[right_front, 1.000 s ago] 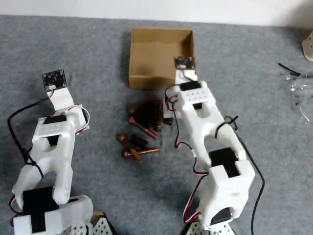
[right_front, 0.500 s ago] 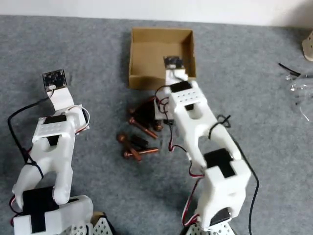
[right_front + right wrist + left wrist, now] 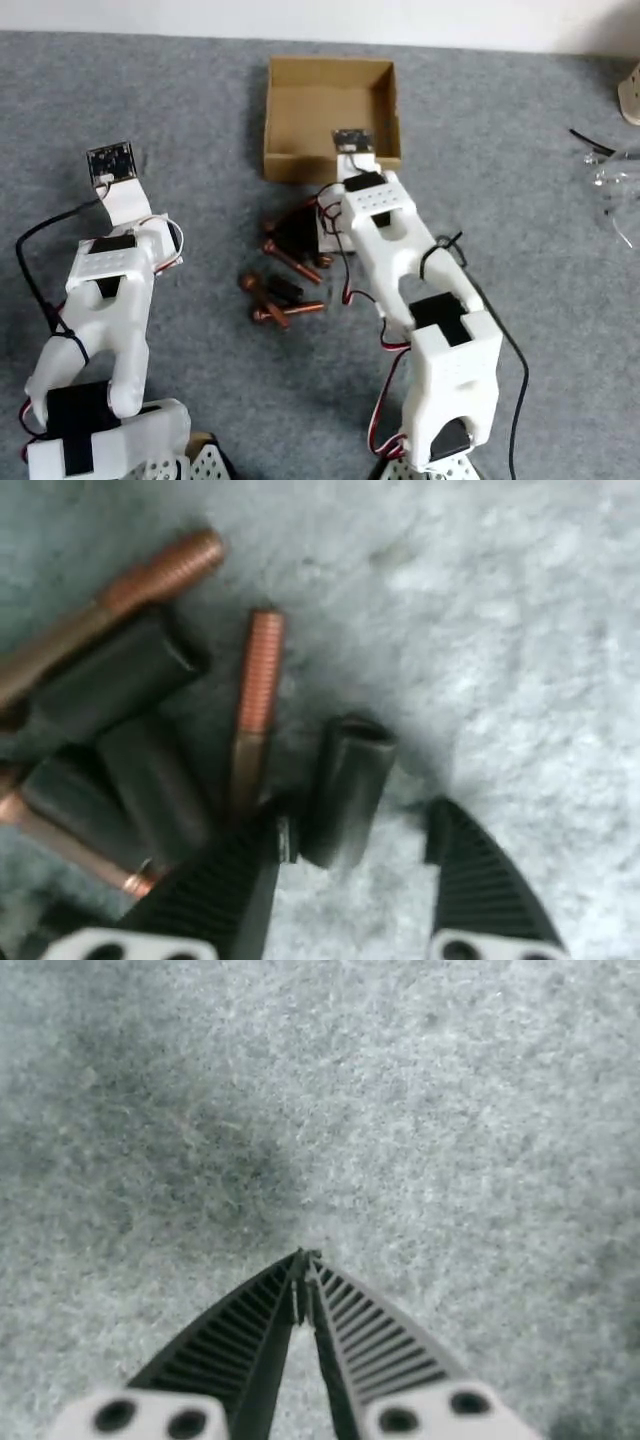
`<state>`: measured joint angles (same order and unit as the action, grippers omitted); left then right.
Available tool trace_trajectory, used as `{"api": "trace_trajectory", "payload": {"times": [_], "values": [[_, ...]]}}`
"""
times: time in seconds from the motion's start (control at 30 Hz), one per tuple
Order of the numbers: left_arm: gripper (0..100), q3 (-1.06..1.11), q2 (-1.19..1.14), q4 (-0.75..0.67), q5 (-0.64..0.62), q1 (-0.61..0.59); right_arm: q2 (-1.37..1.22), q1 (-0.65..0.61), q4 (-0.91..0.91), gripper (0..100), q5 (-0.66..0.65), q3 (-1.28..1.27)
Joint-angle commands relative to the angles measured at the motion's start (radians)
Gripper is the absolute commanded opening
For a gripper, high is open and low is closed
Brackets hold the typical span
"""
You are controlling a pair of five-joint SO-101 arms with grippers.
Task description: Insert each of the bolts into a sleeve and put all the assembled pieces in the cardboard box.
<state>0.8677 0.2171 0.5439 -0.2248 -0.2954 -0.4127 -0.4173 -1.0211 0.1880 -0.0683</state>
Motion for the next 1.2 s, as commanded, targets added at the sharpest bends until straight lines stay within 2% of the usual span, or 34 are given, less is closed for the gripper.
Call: {"api": "trace_trajectory", "payload": {"times": [0.0, 0.13, 0.33, 0.53, 0.7, 0.83, 1.17], "values": [[1, -0.044, 0.008, 0.0, -0.003, 0.015, -0.004, 0.031, 0.062, 7.1, 0.009, 0.013], [1, -0.044, 0.008, 0.0, -0.003, 0.015, -0.004, 0.042, 0.062, 0.3, 0.008, 0.013], [1, -0.042, 0.008, 0.0, -0.003, 0.015, 0.001, 0.068, 0.054, 0.4, 0.008, 0.012], [1, -0.042, 0.007, -0.002, -0.003, 0.021, 0.015, 0.105, -0.09, 0.4, 0.0, 0.019], [1, -0.044, 0.007, -0.003, -0.002, 0.159, 0.137, 0.124, -0.097, 0.4, -0.041, 0.005], [1, -0.044, 0.007, -0.003, -0.002, 0.228, 0.246, 0.15, -0.061, 0.4, -0.041, -0.093], [1, -0.044, 0.008, -0.003, -0.006, 0.269, 0.529, 0.151, 0.134, 0.4, -0.043, -0.384]]}}
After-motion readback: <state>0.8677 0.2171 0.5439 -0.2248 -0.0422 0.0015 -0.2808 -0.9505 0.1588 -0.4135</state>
